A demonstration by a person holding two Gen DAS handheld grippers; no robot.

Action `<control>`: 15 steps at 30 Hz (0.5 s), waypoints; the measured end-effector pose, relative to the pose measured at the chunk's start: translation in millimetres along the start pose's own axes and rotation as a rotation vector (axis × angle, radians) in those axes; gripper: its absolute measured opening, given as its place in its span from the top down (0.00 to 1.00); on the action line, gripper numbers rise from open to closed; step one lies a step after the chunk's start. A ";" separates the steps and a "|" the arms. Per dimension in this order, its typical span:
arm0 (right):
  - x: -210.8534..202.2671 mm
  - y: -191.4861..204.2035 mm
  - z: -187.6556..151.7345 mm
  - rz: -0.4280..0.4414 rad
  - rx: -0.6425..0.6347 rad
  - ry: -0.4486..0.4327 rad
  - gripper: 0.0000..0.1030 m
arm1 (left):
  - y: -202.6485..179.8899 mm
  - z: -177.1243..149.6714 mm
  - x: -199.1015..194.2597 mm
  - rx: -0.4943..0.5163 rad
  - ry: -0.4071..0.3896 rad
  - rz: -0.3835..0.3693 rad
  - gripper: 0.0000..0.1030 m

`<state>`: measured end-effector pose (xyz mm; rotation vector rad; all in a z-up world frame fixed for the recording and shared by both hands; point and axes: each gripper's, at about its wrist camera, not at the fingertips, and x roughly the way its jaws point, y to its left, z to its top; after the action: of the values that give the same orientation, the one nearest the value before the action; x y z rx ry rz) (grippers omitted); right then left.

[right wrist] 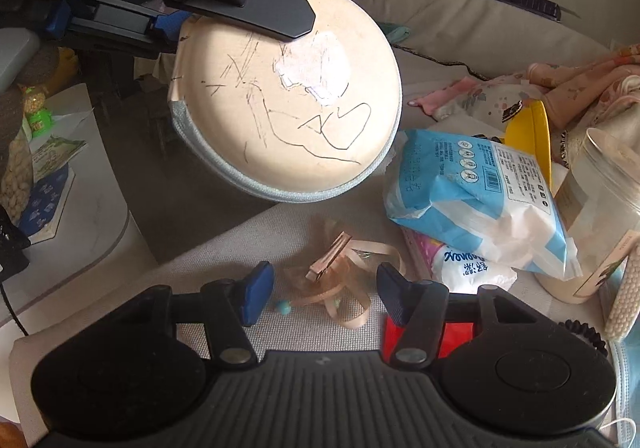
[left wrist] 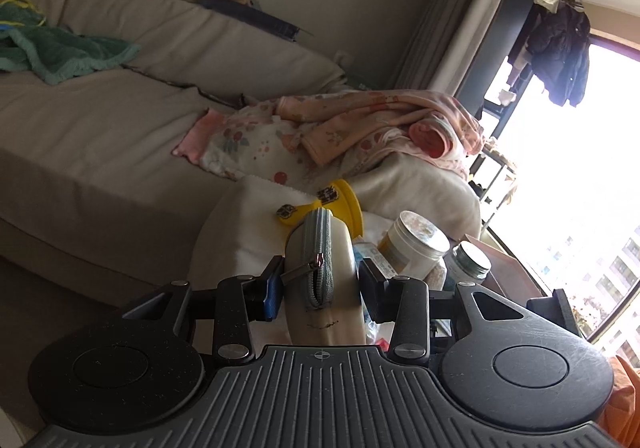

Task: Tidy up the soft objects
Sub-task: 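Lift the beige case with the left tool while the right tool grasps the peach ribbon, then lower the beige case into the pink box with the left tool while the right tool drops the ribbon in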

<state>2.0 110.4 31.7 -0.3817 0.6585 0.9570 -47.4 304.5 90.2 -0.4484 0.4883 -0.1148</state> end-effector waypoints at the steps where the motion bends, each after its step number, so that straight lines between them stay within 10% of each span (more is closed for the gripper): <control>1: -5.2 -2.8 -0.9 0.015 0.006 0.006 0.80 | 1.0 -1.4 -0.4 -0.006 0.003 -0.002 0.57; 9: -116.4 -30.3 -29.9 0.039 0.037 -0.069 0.93 | -28.2 -14.2 0.0 0.016 0.066 -0.088 0.57; 15: -220.0 -47.5 -97.2 -0.165 0.097 -0.106 0.93 | -100.2 -43.6 32.8 0.063 0.255 -0.288 0.57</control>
<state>-80.6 -107.9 106.9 -0.2924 0.5656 0.7795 -39.5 190.8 86.1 -0.4430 0.6668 -0.4680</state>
